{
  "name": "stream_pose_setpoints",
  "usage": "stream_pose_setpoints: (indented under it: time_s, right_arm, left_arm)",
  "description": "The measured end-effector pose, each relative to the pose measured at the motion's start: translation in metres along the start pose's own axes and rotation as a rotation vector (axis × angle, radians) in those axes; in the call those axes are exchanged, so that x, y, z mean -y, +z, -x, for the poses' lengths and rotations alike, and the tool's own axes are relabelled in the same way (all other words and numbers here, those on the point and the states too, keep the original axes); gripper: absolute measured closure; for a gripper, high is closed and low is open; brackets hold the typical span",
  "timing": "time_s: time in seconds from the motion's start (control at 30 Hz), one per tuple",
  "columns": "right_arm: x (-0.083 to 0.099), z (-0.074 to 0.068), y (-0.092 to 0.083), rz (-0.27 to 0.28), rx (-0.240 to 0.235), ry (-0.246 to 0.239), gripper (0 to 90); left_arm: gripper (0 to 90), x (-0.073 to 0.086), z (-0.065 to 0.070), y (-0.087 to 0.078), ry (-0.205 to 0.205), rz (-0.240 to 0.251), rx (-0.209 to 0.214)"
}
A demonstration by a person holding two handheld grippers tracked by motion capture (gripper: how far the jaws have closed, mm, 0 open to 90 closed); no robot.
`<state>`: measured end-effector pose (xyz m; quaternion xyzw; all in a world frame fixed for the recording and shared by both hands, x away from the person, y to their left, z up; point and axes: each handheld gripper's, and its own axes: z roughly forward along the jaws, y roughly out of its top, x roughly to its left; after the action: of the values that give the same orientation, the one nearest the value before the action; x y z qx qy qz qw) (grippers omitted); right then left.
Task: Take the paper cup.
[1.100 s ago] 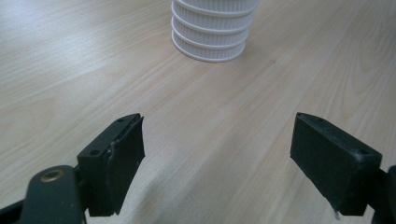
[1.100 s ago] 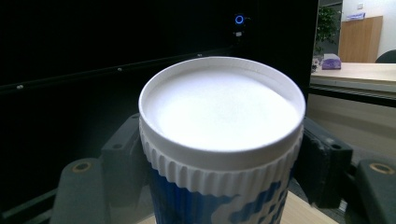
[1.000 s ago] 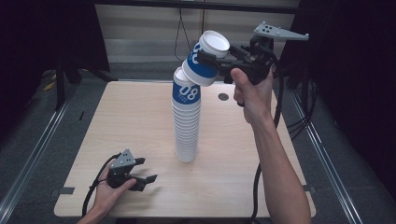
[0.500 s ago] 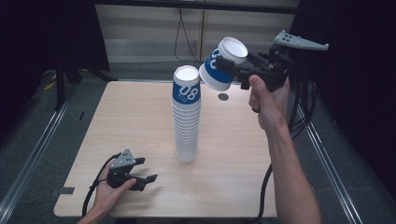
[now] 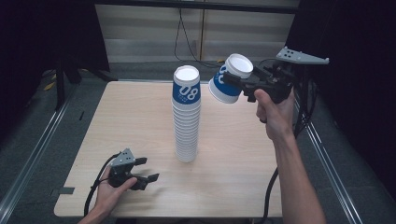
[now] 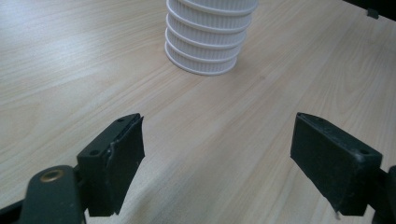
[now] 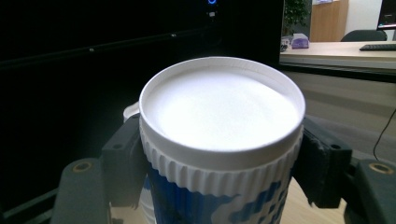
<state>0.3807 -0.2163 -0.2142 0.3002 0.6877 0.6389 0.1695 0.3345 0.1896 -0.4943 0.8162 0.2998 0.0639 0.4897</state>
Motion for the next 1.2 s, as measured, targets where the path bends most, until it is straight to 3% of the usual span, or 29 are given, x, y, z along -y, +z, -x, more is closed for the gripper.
stream_pose_setpoints:
  time_s: [0.07,0.13,0.27,0.43,0.63,0.8,0.87,1.2]
  right_arm:
    - [0.005,0.000,-0.004,-0.018,0.014,-0.006,28.9]
    - [0.008,0.000,-0.005,-0.027,0.017,-0.010,28.9]
    - [0.021,-0.001,-0.005,-0.064,0.037,-0.034,28.8]
    - [0.039,-0.003,-0.005,-0.070,0.015,-0.025,28.7]
    - [0.052,-0.009,-0.006,-0.089,0.025,-0.042,28.7]
    - [0.074,-0.007,-0.006,-0.109,0.036,-0.012,28.7]
    - [0.091,-0.005,-0.004,-0.132,0.037,0.008,28.7]
    - [0.119,-0.010,0.002,-0.169,0.017,0.021,28.7]
  left_arm:
    - [17.4,-0.004,0.003,0.000,0.036,-0.001,-0.026]
    - [17.4,-0.005,0.003,0.000,0.043,0.001,-0.021]
    - [17.4,-0.007,0.002,0.000,0.019,0.013,-0.006]
    - [17.3,-0.010,0.002,-0.007,0.034,0.020,0.000]
    - [17.3,-0.009,0.001,-0.006,0.032,0.011,-0.001]
    - [17.3,-0.011,0.005,-0.004,0.043,0.016,-0.002]
    - [17.3,-0.012,0.005,-0.002,0.039,0.021,0.004]
    - [17.3,-0.018,0.010,0.004,0.037,0.020,0.021]
